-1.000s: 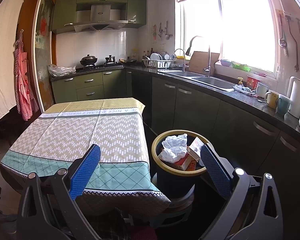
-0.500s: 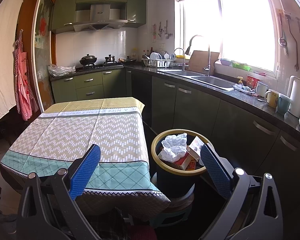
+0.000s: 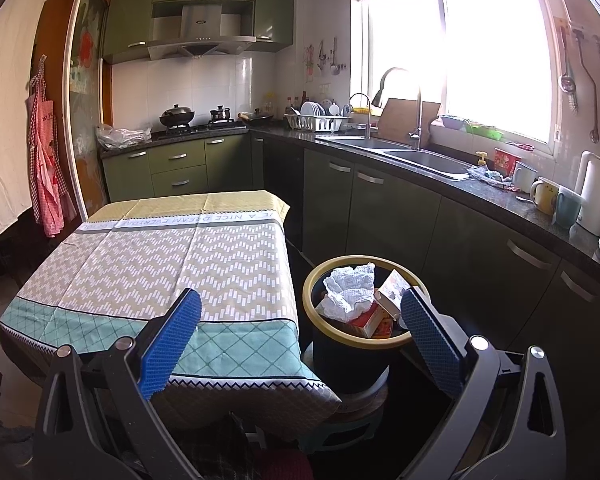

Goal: Collect trash

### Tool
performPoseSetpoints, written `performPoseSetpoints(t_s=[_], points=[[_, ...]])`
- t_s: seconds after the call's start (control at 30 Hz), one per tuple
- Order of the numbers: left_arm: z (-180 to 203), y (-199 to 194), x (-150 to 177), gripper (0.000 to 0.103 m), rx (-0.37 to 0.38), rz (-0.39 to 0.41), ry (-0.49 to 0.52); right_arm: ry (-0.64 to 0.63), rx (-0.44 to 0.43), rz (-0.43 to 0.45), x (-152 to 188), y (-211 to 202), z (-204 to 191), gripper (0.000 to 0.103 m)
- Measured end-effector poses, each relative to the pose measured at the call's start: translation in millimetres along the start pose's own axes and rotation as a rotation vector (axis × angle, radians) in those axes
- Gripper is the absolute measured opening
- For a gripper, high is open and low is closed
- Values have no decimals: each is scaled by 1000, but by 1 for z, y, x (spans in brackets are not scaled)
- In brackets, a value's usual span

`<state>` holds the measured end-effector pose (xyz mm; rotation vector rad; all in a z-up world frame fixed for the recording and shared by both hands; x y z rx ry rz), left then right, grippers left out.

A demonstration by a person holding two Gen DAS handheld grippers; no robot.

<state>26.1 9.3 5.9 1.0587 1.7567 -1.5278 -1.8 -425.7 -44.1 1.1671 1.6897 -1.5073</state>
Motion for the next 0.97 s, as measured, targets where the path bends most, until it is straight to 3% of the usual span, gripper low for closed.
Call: performPoseSetpoints(t_s=[0.77,0.97], points=[[4,1,-1,96,-36,1,37,0,1,-8,1,3,1,99],[4,2,-1,96,-7,-5,36,0,2,-9,1,4,1,98]])
Point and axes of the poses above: each gripper's, at about its wrist camera, not at the fingertips, and y roughly the way its jaws point, z to its right, x to its underside, the point moved 4 cm from there along y, roughly the way its jaws point, and after that the axes turned 9 degrees about y, right-handed, at the moved point
